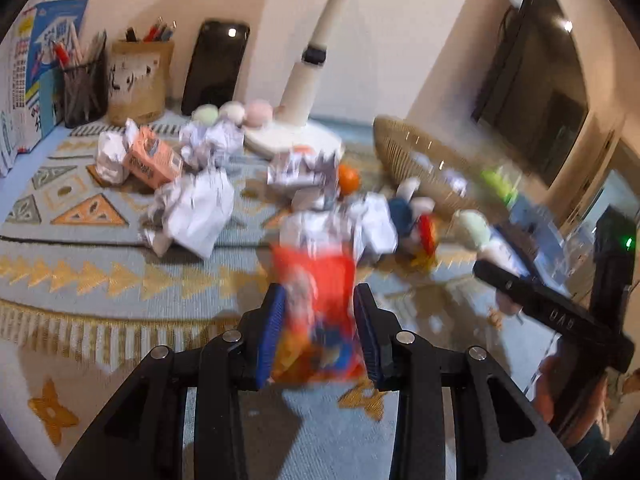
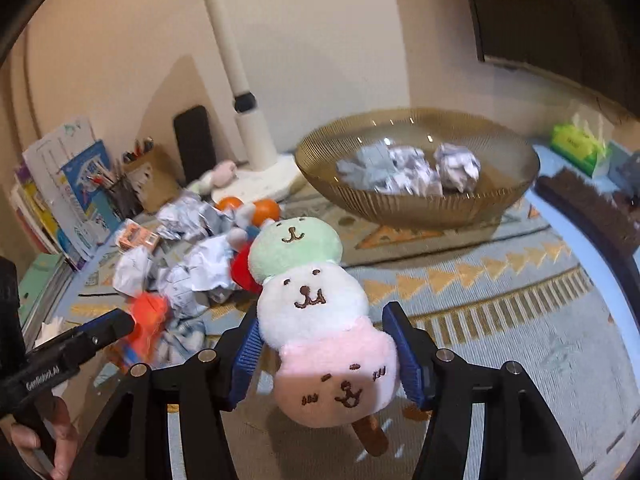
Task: Organize objects
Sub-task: 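Lift the dango plush with the right tool while the left tool lifts the snack bag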
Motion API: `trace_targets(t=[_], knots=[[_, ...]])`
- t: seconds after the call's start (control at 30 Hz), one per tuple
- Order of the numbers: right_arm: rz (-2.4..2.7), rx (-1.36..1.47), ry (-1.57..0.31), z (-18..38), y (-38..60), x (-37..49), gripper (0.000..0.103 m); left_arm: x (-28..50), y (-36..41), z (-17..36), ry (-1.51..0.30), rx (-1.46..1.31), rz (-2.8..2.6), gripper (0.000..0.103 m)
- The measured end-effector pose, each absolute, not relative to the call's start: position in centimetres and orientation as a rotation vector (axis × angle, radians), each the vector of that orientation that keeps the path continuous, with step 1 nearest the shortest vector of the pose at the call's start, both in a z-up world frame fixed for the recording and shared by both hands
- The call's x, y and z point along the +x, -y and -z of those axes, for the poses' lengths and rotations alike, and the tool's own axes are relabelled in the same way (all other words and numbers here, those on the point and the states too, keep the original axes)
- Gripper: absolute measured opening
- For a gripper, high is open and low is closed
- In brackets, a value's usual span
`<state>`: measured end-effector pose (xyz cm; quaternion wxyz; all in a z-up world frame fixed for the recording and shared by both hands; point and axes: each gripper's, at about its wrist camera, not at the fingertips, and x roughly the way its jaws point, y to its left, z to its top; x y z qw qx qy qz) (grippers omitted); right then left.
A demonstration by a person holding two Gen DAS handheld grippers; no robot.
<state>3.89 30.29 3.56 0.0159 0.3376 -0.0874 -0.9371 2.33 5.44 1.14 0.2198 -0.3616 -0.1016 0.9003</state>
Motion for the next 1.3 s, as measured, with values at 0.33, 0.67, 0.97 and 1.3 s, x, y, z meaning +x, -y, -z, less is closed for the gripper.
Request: trace_targets(t=[0.33, 0.67, 0.97, 1.3], knots=[[2.927, 1.085, 0.174, -3.0, -29.2, 3.4, 0.059, 2.2, -5.5, -0.8, 0.289, -1.023, -2.486, 0.035], [2.916, 1.090, 0.205, -3.0, -29.5, 3.5, 0.060, 1.6, -5.2, -0.4, 0.297, -1.110, -2.521, 0.081], [2.920, 1.080, 0.200, -3.0, -29.6, 3.5, 0.060, 0.6, -5.2, 0.6, 0.336, -1.189, -2.451, 0.031], [2.887, 1.152, 0.211, -2.7, -29.8, 3.4, 0.061, 2.4, -4.7, -0.8, 0.349, -1.025, -2.503, 0.030]])
